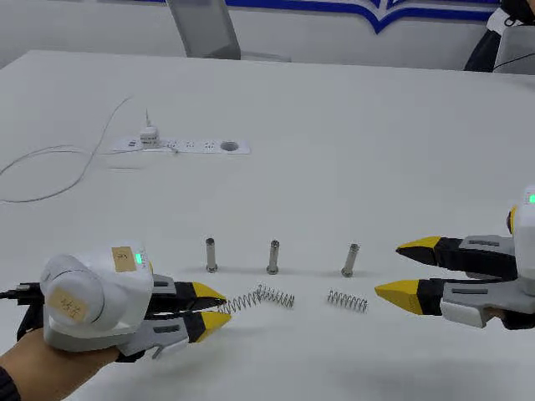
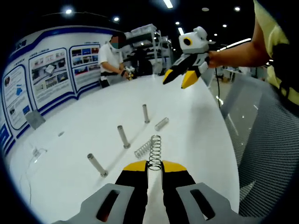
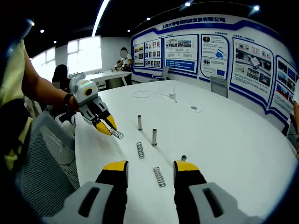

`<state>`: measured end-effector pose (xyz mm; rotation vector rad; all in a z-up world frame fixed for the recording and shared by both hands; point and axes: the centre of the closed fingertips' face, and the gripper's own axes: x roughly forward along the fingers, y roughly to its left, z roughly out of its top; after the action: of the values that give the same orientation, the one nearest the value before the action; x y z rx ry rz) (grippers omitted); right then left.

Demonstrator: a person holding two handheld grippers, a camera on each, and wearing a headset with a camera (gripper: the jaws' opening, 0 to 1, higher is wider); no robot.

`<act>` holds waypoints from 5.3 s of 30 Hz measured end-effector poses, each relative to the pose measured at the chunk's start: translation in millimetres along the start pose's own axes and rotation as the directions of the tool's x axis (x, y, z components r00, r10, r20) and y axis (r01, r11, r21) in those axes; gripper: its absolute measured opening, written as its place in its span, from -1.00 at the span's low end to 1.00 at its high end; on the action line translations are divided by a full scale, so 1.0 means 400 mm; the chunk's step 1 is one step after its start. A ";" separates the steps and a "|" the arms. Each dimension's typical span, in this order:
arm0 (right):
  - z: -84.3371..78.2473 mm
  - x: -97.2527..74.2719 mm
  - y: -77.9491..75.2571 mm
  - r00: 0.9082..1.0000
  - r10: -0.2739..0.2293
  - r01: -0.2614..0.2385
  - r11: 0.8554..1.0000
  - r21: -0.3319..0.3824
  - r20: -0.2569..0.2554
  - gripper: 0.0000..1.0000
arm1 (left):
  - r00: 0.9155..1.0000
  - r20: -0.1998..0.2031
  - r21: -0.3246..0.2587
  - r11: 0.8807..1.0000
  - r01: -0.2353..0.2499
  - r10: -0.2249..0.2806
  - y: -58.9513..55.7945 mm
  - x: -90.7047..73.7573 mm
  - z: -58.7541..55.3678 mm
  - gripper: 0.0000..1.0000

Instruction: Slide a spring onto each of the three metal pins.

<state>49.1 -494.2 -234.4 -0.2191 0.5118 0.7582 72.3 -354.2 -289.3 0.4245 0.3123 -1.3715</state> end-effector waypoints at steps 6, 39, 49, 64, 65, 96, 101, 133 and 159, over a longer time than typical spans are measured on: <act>0.024 0.038 0.035 0.996 0.089 -0.090 0.996 -0.018 -0.016 -0.29 | 0.999 0.042 0.018 1.000 0.007 -0.008 -0.023 -0.005 0.048 -0.80; 0.081 0.131 0.220 0.902 0.432 -0.431 0.896 0.108 0.022 -0.61 | 0.986 0.164 0.058 0.998 0.020 -0.029 -0.094 -0.013 0.164 -0.80; 0.090 0.129 0.234 0.897 0.442 -0.440 0.892 0.099 0.006 -0.70 | 0.986 0.165 0.058 0.998 0.021 -0.030 -0.101 -0.009 0.164 -0.80; 0.092 0.142 0.230 0.890 0.415 -0.425 0.905 -0.017 -0.189 -0.76 | 0.987 0.158 0.052 0.999 0.007 -0.016 -0.093 0.008 0.148 -0.79; 0.088 0.141 0.231 0.886 0.413 -0.427 0.904 -0.023 -0.210 -0.76 | 0.988 0.155 0.053 0.999 0.010 -0.018 -0.094 0.011 0.146 -0.79; 0.053 0.040 -0.027 0.878 0.173 -0.251 0.960 -0.122 -0.446 -0.76 | 0.985 0.153 -0.095 0.993 -0.065 0.079 -0.048 -0.021 0.093 -0.14; 0.052 0.030 -0.085 0.871 0.135 -0.218 0.968 -0.124 -0.472 -0.76 | 0.983 0.150 -0.118 0.989 -0.088 0.106 -0.033 -0.034 0.081 -0.06; -0.045 0.116 -0.192 0.750 0.064 -0.221 0.962 -0.158 -0.659 -0.76 | 0.970 0.120 -0.189 0.964 -0.186 0.211 0.019 -0.090 0.027 0.29; -0.127 0.181 -0.188 0.637 0.034 -0.256 0.952 -0.170 -0.770 -0.76 | 0.971 0.113 -0.192 0.963 -0.188 0.212 0.025 -0.089 0.021 0.27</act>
<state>127.6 -522.9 -314.6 -0.7848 1.2572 0.8807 75.6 -325.4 -264.7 0.2075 0.2731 -1.1556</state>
